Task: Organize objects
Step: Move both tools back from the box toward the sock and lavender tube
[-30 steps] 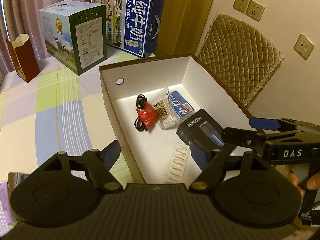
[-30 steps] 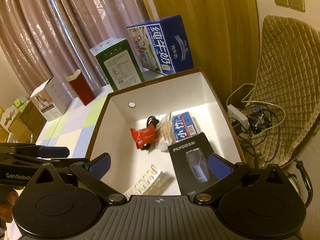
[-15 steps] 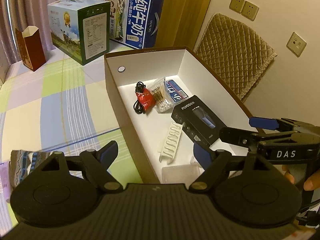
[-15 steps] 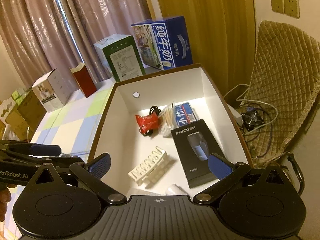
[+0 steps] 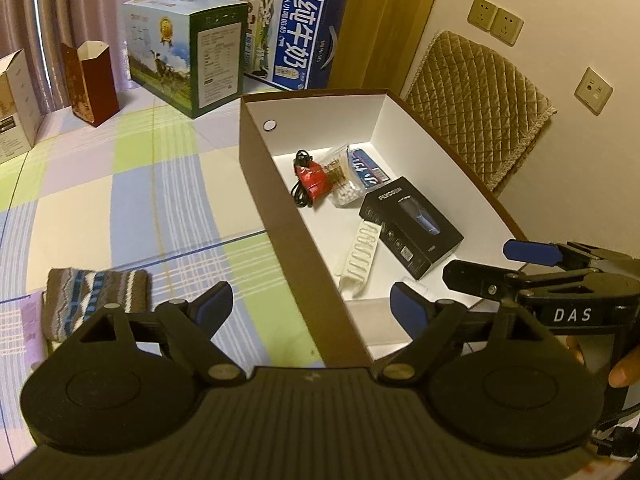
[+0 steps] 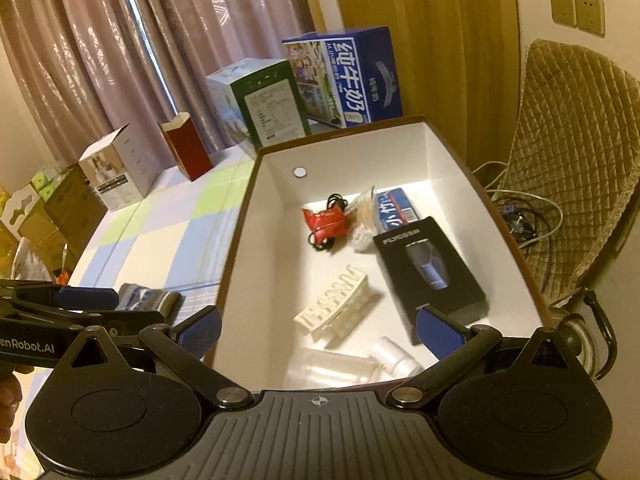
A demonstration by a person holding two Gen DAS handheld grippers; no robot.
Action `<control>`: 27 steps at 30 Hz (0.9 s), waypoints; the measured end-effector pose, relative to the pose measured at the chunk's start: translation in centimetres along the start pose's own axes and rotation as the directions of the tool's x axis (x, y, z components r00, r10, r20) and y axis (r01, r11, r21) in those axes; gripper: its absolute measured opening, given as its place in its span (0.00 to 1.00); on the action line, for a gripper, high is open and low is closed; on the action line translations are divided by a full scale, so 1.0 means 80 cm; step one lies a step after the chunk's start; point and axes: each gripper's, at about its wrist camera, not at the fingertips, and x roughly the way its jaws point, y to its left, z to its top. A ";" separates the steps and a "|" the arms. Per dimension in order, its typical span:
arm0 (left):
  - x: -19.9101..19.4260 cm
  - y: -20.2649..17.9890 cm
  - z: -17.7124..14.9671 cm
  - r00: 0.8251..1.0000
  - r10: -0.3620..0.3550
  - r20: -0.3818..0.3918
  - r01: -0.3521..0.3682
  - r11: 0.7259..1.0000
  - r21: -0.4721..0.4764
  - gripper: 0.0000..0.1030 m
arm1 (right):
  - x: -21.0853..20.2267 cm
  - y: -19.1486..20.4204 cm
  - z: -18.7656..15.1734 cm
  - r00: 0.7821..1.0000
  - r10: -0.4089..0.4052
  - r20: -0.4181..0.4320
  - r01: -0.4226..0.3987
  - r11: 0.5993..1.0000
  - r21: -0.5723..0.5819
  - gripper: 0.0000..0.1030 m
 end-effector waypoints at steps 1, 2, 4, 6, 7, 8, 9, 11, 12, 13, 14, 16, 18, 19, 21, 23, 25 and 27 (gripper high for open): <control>-0.002 0.002 -0.002 1.000 0.000 -0.001 0.000 1.000 -0.001 0.81 | 0.000 0.003 -0.001 1.000 0.000 -0.001 0.000 1.000 -0.001 0.98; -0.004 0.004 -0.004 1.000 0.000 -0.002 0.000 1.000 -0.002 0.81 | -0.001 0.007 -0.002 1.000 0.002 -0.003 -0.002 1.000 -0.003 0.98; -0.008 0.009 -0.008 1.000 0.002 -0.004 -0.002 1.000 -0.004 0.81 | -0.001 0.015 -0.005 1.000 0.007 -0.005 -0.007 1.000 -0.004 0.98; -0.013 0.015 -0.011 1.000 0.002 -0.006 -0.002 1.000 -0.007 0.81 | -0.001 0.022 -0.007 1.000 0.012 -0.008 -0.012 1.000 -0.006 0.98; -0.015 0.019 -0.013 1.000 0.002 -0.006 -0.002 1.000 -0.009 0.81 | -0.001 0.026 -0.008 1.000 0.013 -0.009 -0.013 1.000 -0.007 0.98; -0.017 0.021 -0.015 1.000 0.003 -0.007 -0.003 1.000 -0.011 0.81 | 0.000 0.030 -0.010 1.000 0.014 -0.011 -0.014 1.000 -0.008 0.98; -0.019 0.024 -0.017 1.000 0.004 -0.008 -0.004 1.000 -0.012 0.81 | 0.000 0.034 -0.011 1.000 0.015 -0.012 -0.016 1.000 -0.009 0.98; -0.023 0.030 -0.021 1.000 0.004 -0.010 -0.004 1.000 -0.015 0.81 | 0.001 0.042 -0.014 1.000 0.020 -0.014 -0.020 1.000 -0.011 0.98; -0.025 0.033 -0.023 1.000 0.004 -0.010 -0.004 1.000 -0.016 0.81 | 0.001 0.047 -0.016 1.000 0.023 -0.015 -0.024 1.000 -0.014 0.98; -0.027 0.036 -0.025 1.000 0.005 -0.011 -0.005 1.000 -0.017 0.81 | 0.001 0.051 -0.018 1.000 0.025 -0.015 -0.026 1.000 -0.015 0.98; -0.030 0.040 -0.028 1.000 0.006 -0.012 -0.006 1.000 -0.019 0.81 | 0.001 0.055 -0.019 0.999 0.028 -0.016 -0.028 0.999 -0.017 0.98; -0.034 0.046 -0.032 1.000 0.007 -0.014 -0.007 1.000 -0.023 0.81 | 0.002 0.064 -0.023 0.999 0.033 -0.018 -0.034 0.999 -0.019 0.98; -0.038 0.053 -0.036 1.000 0.009 -0.016 -0.009 1.000 -0.028 0.81 | 0.003 0.072 -0.027 0.999 0.036 -0.023 -0.037 0.999 -0.022 0.98; -0.040 0.057 -0.039 1.000 0.010 -0.017 -0.011 0.999 -0.031 0.82 | 0.004 0.077 -0.029 0.999 0.040 -0.026 -0.040 0.999 -0.024 0.98; -0.044 0.063 -0.043 1.000 0.013 -0.019 -0.014 0.999 -0.038 0.82 | 0.005 0.085 -0.033 0.998 0.049 -0.030 -0.050 0.998 -0.027 0.98; -0.049 0.072 -0.048 1.000 0.018 -0.020 -0.019 0.999 -0.046 0.82 | 0.007 0.094 -0.036 0.998 0.057 -0.036 -0.058 0.998 -0.034 0.98; -0.053 0.079 -0.052 1.000 0.023 -0.020 -0.024 0.998 -0.054 0.83 | 0.011 0.103 -0.039 0.997 0.064 -0.044 -0.066 0.997 -0.039 0.98; -0.057 0.088 -0.057 0.999 0.030 -0.022 -0.031 0.997 -0.064 0.83 | 0.015 0.112 -0.042 0.996 0.072 -0.051 -0.074 0.996 -0.046 0.98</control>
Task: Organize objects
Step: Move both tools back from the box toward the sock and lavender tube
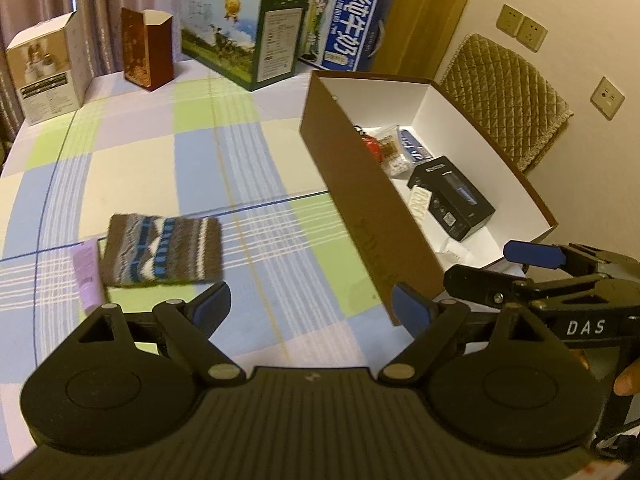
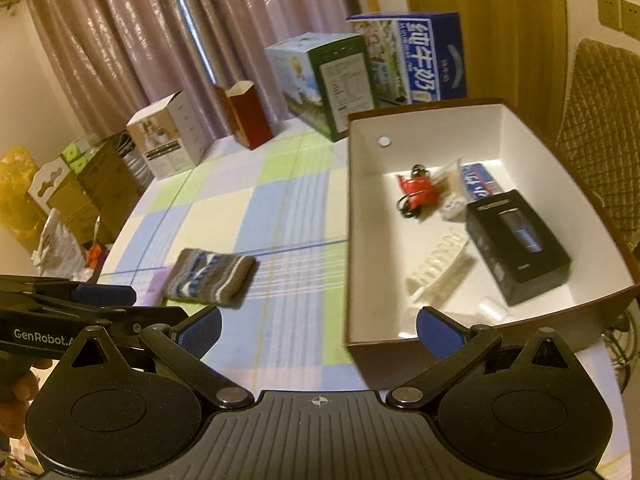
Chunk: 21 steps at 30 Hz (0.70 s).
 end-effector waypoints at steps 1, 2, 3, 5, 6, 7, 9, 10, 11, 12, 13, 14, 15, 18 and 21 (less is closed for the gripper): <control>-0.001 0.004 -0.002 1.000 0.003 0.000 -0.003 1.000 -0.004 0.83 | 0.002 0.004 -0.001 1.000 0.003 -0.004 -0.003 1.000 -0.004 0.98; -0.003 0.009 -0.004 1.000 0.007 -0.001 -0.007 1.000 -0.009 0.83 | 0.005 0.009 -0.002 1.000 0.006 -0.010 -0.007 1.000 -0.010 0.98; -0.005 0.013 -0.006 1.000 0.010 -0.002 -0.010 1.000 -0.014 0.83 | 0.008 0.014 -0.003 1.000 0.009 -0.012 -0.010 1.000 -0.013 0.98; -0.008 0.022 -0.009 1.000 0.016 -0.004 -0.016 1.000 -0.024 0.83 | 0.013 0.022 -0.005 1.000 0.019 -0.020 -0.020 1.000 -0.022 0.98; -0.010 0.026 -0.011 1.000 0.020 -0.005 -0.020 0.999 -0.030 0.83 | 0.015 0.026 -0.005 0.999 0.023 -0.023 -0.023 0.999 -0.026 0.98; -0.011 0.031 -0.012 1.000 0.023 -0.006 -0.023 0.999 -0.035 0.83 | 0.018 0.030 -0.006 0.999 0.026 -0.027 -0.027 0.999 -0.030 0.98; -0.014 0.040 -0.016 0.999 0.031 -0.009 -0.031 0.998 -0.047 0.83 | 0.024 0.037 -0.007 0.999 0.035 -0.034 -0.037 0.999 -0.037 0.98; -0.015 0.044 -0.018 0.999 0.034 -0.010 -0.034 0.998 -0.051 0.83 | 0.026 0.041 -0.008 0.999 0.038 -0.037 -0.040 0.998 -0.039 0.98; -0.017 0.049 -0.020 0.999 0.038 -0.011 -0.039 0.998 -0.056 0.83 | 0.029 0.044 -0.009 0.998 0.042 -0.040 -0.044 0.998 -0.043 0.98; -0.018 0.053 -0.022 0.999 0.042 -0.012 -0.043 0.997 -0.061 0.83 | 0.031 0.048 -0.009 0.998 0.046 -0.043 -0.048 0.998 -0.046 0.98; -0.020 0.056 -0.023 0.999 0.046 -0.013 -0.046 0.997 -0.065 0.83 | 0.033 0.051 -0.009 0.998 0.051 -0.045 -0.053 0.997 -0.049 0.98; -0.021 0.061 -0.025 0.999 0.050 -0.014 -0.051 0.996 -0.070 0.83 | 0.035 0.055 -0.010 0.997 0.054 -0.048 -0.056 0.997 -0.051 0.98; -0.023 0.064 -0.027 0.998 0.054 -0.015 -0.055 0.996 -0.074 0.83 | 0.038 0.058 -0.010 0.997 0.059 -0.053 -0.062 0.997 -0.053 0.98; -0.026 0.075 -0.031 0.998 0.065 -0.019 -0.066 0.994 -0.087 0.83 | 0.046 0.067 -0.013 0.995 0.071 -0.065 -0.075 0.995 -0.060 0.98; -0.029 0.086 -0.036 0.997 0.075 -0.022 -0.077 0.992 -0.101 0.83 | 0.054 0.075 -0.015 0.994 0.081 -0.077 -0.086 0.994 -0.066 0.98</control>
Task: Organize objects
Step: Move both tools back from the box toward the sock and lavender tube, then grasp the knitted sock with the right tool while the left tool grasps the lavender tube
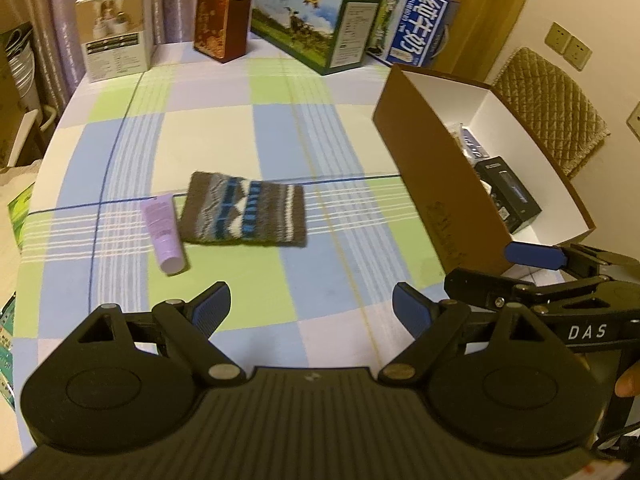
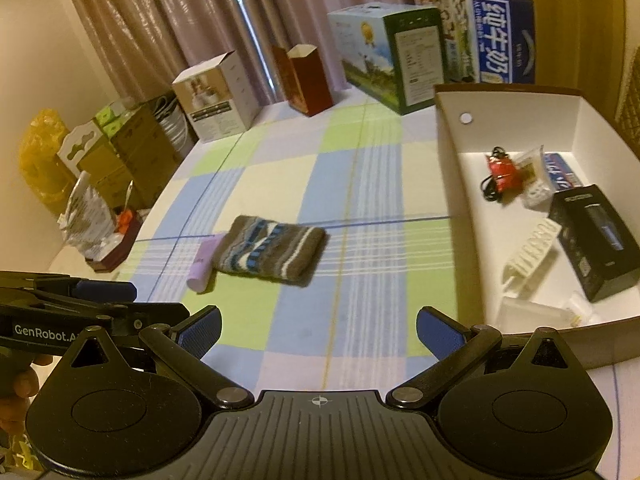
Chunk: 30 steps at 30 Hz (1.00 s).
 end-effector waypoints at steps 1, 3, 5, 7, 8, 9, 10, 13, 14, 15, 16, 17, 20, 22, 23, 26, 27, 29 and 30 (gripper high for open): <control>0.000 0.004 -0.001 1.000 0.003 -0.001 -0.003 1.000 -0.004 0.83 | 0.003 0.002 0.000 1.000 0.004 -0.003 -0.004 1.000 -0.002 0.98; -0.001 0.011 -0.002 1.000 0.009 -0.003 -0.009 1.000 -0.013 0.83 | 0.010 0.006 -0.001 1.000 0.012 -0.009 -0.012 1.000 -0.007 0.98; -0.001 0.018 -0.004 1.000 0.017 -0.006 -0.017 1.000 -0.023 0.83 | 0.018 0.011 -0.001 1.000 0.025 -0.015 -0.026 1.000 -0.011 0.98; 0.000 0.025 -0.006 1.000 0.024 -0.009 -0.025 0.999 -0.032 0.83 | 0.028 0.016 -0.001 0.999 0.036 -0.020 -0.037 0.999 -0.018 0.98; 0.000 0.029 -0.007 0.999 0.030 -0.011 -0.030 0.999 -0.039 0.83 | 0.033 0.019 -0.001 0.999 0.042 -0.020 -0.042 0.999 -0.022 0.98; 0.001 0.035 -0.008 0.999 0.035 -0.013 -0.036 0.998 -0.047 0.83 | 0.039 0.021 -0.001 0.999 0.043 -0.020 -0.044 0.999 -0.026 0.98; 0.001 0.040 -0.008 0.999 0.041 -0.015 -0.042 0.998 -0.054 0.83 | 0.045 0.024 0.000 0.999 0.045 -0.023 -0.045 0.999 -0.030 0.98; 0.006 0.058 -0.012 0.998 0.064 -0.024 -0.066 0.994 -0.082 0.83 | 0.065 0.031 0.002 0.998 0.051 -0.032 -0.053 0.998 -0.047 0.98; 0.008 0.064 -0.013 0.997 0.072 -0.027 -0.074 0.993 -0.091 0.83 | 0.071 0.033 0.004 0.998 0.053 -0.035 -0.055 0.997 -0.057 0.98; 0.010 0.070 -0.013 0.996 0.079 -0.030 -0.082 0.992 -0.099 0.83 | 0.077 0.035 0.004 0.998 0.054 -0.034 -0.057 0.996 -0.069 0.98; 0.013 0.075 -0.013 0.996 0.084 -0.031 -0.087 0.991 -0.106 0.83 | 0.085 0.038 0.005 0.998 0.052 -0.037 -0.055 0.995 -0.081 0.98; 0.015 0.080 -0.013 0.995 0.090 -0.032 -0.093 0.989 -0.112 0.83 | 0.091 0.040 0.007 0.998 0.049 -0.040 -0.052 0.994 -0.092 0.98; 0.027 0.096 -0.012 0.993 0.110 -0.041 -0.114 0.985 -0.129 0.83 | 0.109 0.041 0.012 0.998 0.050 -0.041 -0.055 0.991 -0.122 0.98; 0.036 0.104 -0.010 0.991 0.122 -0.054 -0.129 0.982 -0.137 0.83 | 0.123 0.041 0.017 0.998 0.054 -0.045 -0.060 0.989 -0.137 0.98; 0.040 0.109 -0.009 0.990 0.126 -0.060 -0.133 0.981 -0.142 0.83 | 0.130 0.042 0.019 0.997 0.053 -0.047 -0.060 0.987 -0.147 0.98; 0.055 0.122 -0.004 0.987 0.142 -0.072 -0.151 0.977 -0.149 0.83 | 0.152 0.042 0.026 0.997 0.049 -0.056 -0.059 0.980 -0.190 0.98; 0.060 0.126 -0.003 0.986 0.148 -0.076 -0.158 0.976 -0.151 0.83 | 0.160 0.043 0.028 0.997 0.046 -0.059 -0.058 0.976 -0.208 0.98; 0.070 0.134 0.001 0.984 0.158 -0.084 -0.169 0.973 -0.156 0.83 | 0.174 0.043 0.031 0.997 0.044 -0.070 -0.060 0.971 -0.232 0.98; 0.076 0.137 0.003 0.983 0.160 -0.086 -0.172 0.972 -0.157 0.82 | 0.183 0.043 0.034 0.996 0.043 -0.076 -0.061 0.968 -0.243 0.98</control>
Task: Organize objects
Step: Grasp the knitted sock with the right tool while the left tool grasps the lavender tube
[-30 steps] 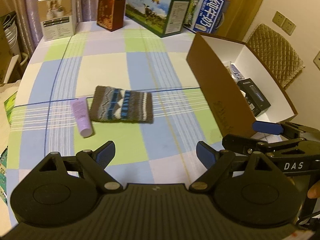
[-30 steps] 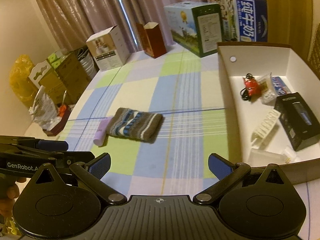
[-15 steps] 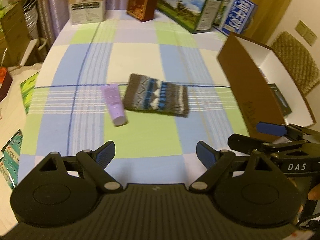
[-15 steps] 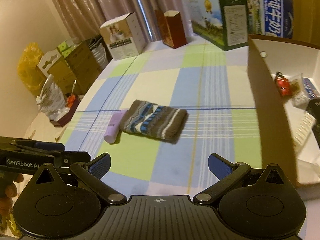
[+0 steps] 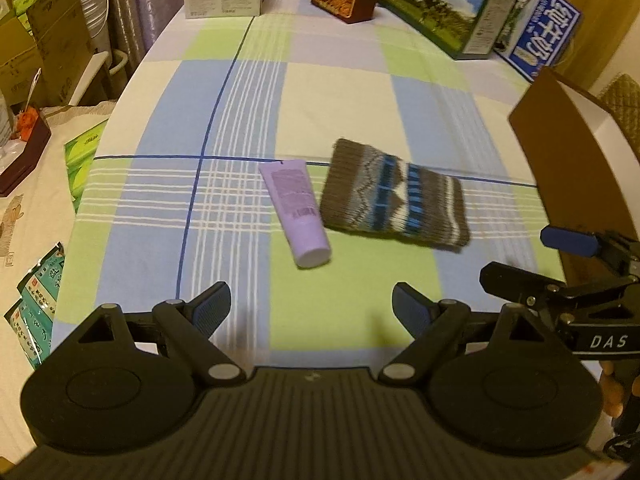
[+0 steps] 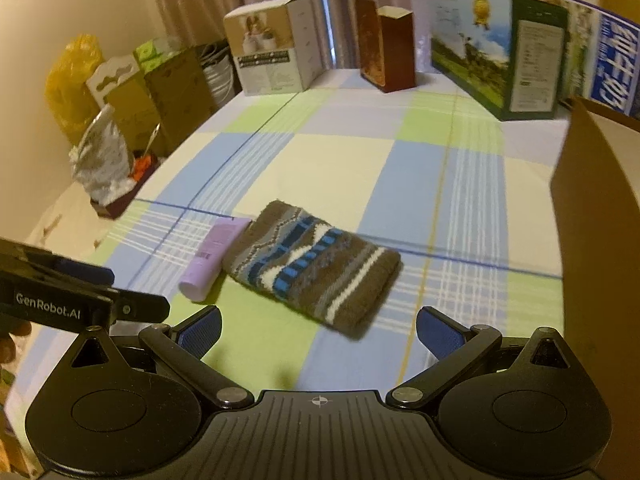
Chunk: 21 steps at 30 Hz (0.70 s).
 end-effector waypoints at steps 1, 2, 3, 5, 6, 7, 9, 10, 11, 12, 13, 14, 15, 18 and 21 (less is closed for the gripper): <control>0.005 0.001 0.003 1.000 0.004 -0.002 -0.004 1.000 -0.001 0.82 | 0.007 -0.001 0.002 1.000 0.005 -0.002 -0.005 1.000 -0.010 0.98; 0.011 0.002 0.006 1.000 0.006 -0.004 -0.006 1.000 -0.002 0.82 | 0.014 -0.003 0.005 1.000 0.005 -0.007 -0.005 1.000 -0.021 0.98; 0.016 0.003 0.010 1.000 0.007 -0.006 -0.007 1.000 -0.001 0.82 | 0.021 -0.003 0.007 1.000 0.002 -0.014 -0.002 0.999 -0.032 0.98; 0.029 0.004 0.017 1.000 0.015 -0.016 -0.015 1.000 0.003 0.82 | 0.034 -0.003 0.012 1.000 0.001 -0.024 -0.002 0.998 -0.067 0.98; 0.034 0.004 0.020 1.000 0.019 -0.020 -0.019 1.000 0.004 0.82 | 0.040 -0.003 0.013 1.000 0.000 -0.029 -0.002 0.996 -0.087 0.98; 0.040 0.005 0.023 0.999 0.026 -0.027 -0.026 1.000 0.003 0.82 | 0.047 -0.002 0.015 0.999 -0.002 -0.040 -0.003 0.994 -0.111 0.98; 0.051 0.008 0.029 0.999 0.034 -0.036 -0.034 0.999 0.003 0.81 | 0.060 0.000 0.017 0.998 -0.008 -0.057 -0.001 0.987 -0.162 0.98; 0.056 0.009 0.031 0.998 0.040 -0.043 -0.040 0.999 0.004 0.81 | 0.065 0.002 0.017 0.998 -0.009 -0.058 -0.002 0.982 -0.188 0.98; 0.060 0.010 0.033 0.998 0.045 -0.049 -0.045 0.999 0.006 0.80 | 0.070 0.004 0.018 0.998 -0.008 -0.061 -0.005 0.975 -0.221 0.98; 0.064 0.011 0.036 0.997 0.049 -0.056 -0.048 0.999 0.008 0.80 | 0.075 0.007 0.018 0.998 -0.010 -0.061 -0.005 0.967 -0.253 0.98; 0.068 0.013 0.038 0.997 0.052 -0.059 -0.051 0.999 0.008 0.80 | 0.080 0.009 0.018 0.998 -0.013 -0.060 -0.004 0.958 -0.286 0.98; 0.070 0.013 0.041 0.997 0.054 -0.061 -0.054 0.999 0.009 0.80 | 0.085 0.011 0.019 0.998 -0.018 -0.060 -0.002 0.951 -0.311 0.98; 0.072 0.014 0.043 0.996 0.058 -0.062 -0.057 0.998 0.011 0.80 | 0.091 0.013 0.020 0.998 -0.020 -0.060 -0.001 0.942 -0.335 0.98; 0.079 0.016 0.048 0.996 0.066 -0.067 -0.065 0.998 0.016 0.80 | 0.108 0.016 0.025 0.998 -0.011 -0.063 -0.014 0.922 -0.387 0.98; 0.085 0.017 0.050 0.995 0.066 -0.077 -0.065 0.998 0.016 0.80 | 0.124 0.012 0.028 0.996 0.014 -0.091 -0.048 0.921 -0.385 0.98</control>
